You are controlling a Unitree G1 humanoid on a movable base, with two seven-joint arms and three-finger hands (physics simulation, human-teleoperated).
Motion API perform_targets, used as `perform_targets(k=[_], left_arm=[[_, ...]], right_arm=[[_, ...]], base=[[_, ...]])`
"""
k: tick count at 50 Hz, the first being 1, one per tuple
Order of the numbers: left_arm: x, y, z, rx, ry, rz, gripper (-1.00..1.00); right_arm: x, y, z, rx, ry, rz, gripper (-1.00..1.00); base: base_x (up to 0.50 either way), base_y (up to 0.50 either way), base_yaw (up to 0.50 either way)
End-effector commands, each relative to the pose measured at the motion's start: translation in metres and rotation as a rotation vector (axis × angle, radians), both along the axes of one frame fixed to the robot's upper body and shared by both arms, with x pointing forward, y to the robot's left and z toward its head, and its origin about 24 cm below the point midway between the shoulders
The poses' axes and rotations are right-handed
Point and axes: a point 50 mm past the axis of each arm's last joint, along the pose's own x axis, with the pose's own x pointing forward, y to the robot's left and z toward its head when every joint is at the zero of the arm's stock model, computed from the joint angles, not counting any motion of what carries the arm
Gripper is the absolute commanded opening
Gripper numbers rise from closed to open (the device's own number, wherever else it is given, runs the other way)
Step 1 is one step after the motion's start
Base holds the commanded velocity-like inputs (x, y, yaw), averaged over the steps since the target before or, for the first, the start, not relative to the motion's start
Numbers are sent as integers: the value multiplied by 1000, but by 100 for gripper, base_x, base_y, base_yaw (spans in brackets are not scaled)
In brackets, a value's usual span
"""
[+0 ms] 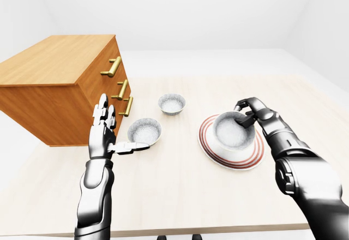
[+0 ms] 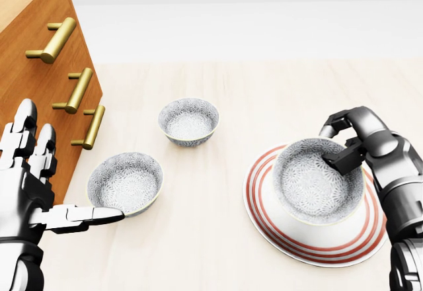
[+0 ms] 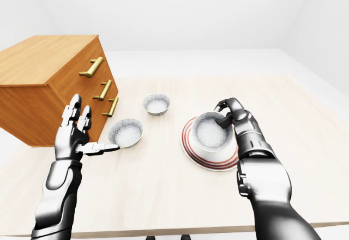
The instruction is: Put the bowl at the front on the plate.
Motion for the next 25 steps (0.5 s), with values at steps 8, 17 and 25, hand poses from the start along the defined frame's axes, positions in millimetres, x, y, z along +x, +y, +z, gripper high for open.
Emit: perform_targets(k=[8,17,25], left_arm=[[0,0,1,2,-4,0,100],[-3,-2,11,-4,-52,2,100],[-21,-1,21,-6,-102,11,100]], right_arm=[[-3,-7,0,18,-32,-43,-100],[-2,-6,2,21,-32,-34,-100],[-2,-10,5,11,-30,-27,-100]], base=[[0,0,0],[0,0,0],[0,0,0]])
